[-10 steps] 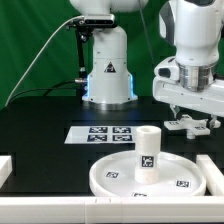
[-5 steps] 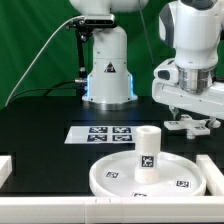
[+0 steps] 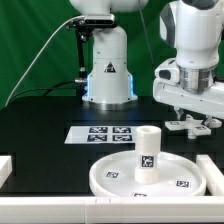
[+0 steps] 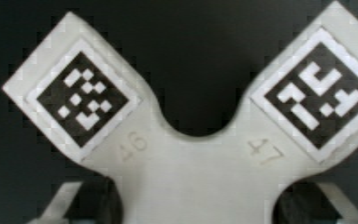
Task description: Assemble round table
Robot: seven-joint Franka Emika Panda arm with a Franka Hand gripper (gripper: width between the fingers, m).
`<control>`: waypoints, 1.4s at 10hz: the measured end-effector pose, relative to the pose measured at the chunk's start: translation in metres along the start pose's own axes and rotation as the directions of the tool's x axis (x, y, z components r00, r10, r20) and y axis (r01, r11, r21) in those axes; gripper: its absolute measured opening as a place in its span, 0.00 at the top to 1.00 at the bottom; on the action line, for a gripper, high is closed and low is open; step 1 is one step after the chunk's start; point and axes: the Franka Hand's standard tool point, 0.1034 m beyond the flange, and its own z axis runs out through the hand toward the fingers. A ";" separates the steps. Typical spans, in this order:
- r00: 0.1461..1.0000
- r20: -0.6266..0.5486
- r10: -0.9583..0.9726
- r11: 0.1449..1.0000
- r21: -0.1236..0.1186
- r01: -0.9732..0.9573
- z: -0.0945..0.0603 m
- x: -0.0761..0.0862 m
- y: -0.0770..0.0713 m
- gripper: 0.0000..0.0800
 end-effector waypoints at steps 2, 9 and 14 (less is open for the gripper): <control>1.000 0.000 0.000 1.000 0.000 0.000 0.000 0.000 0.000 0.46; 0.991 0.127 -0.038 0.999 -0.024 0.042 -0.098 0.024 0.002 0.46; 0.984 0.146 -0.106 0.994 -0.006 0.108 -0.117 0.048 0.003 0.46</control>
Offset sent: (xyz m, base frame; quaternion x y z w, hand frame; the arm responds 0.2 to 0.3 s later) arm 0.0129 -0.0132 0.0332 -0.0972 0.0042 -0.0532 0.9938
